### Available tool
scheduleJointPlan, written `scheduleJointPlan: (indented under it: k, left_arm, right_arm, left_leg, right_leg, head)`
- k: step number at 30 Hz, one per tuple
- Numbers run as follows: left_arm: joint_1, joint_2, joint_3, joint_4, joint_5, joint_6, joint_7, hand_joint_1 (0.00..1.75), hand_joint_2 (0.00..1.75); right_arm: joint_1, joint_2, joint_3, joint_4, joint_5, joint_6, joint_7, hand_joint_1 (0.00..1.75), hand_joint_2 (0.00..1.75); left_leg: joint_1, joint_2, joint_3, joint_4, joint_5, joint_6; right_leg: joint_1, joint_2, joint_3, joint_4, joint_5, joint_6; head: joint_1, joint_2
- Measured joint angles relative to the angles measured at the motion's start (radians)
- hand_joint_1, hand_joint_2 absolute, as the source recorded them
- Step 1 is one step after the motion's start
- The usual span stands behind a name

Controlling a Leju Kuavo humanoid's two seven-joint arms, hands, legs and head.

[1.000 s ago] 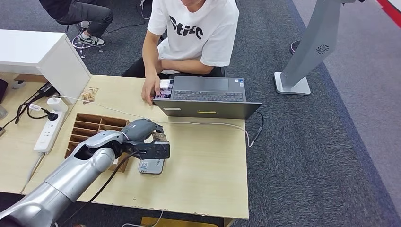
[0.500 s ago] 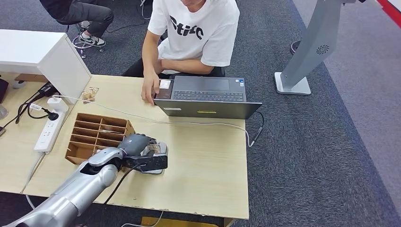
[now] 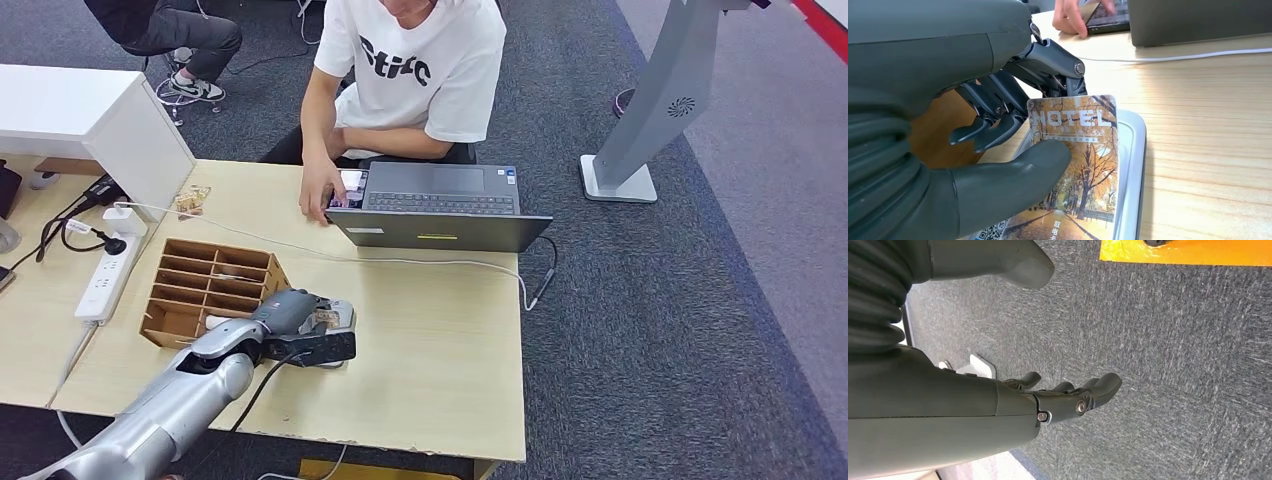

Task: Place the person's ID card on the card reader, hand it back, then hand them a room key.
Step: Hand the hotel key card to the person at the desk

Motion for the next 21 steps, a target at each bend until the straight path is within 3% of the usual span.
scheduleJointPlan:
  k: [9,21]
  left_arm:
    - [-0.012,-0.002,0.016,0.007,-0.001,-0.002,0.000,1.75,1.75]
    - [-0.124,0.030,0.104,-0.032,0.015,-0.037,0.016,1.75,1.75]
  right_arm:
    - [0.000,0.000,-0.002,0.000,0.000,-0.001,-0.003,0.00,1.75]
    - [0.002,0.000,-0.016,0.000,0.003,-0.002,-0.017,0.00,1.75]
  left_leg:
    - [0.000,0.000,0.001,0.000,0.001,0.000]
    - [0.000,0.000,-0.001,0.000,0.002,0.000]
  right_leg:
    - [0.000,0.000,0.001,0.000,0.000,0.000]
    - [0.000,0.000,-0.002,0.000,0.001,0.000]
  head:
    - [0.000,0.000]
    - [0.000,0.000]
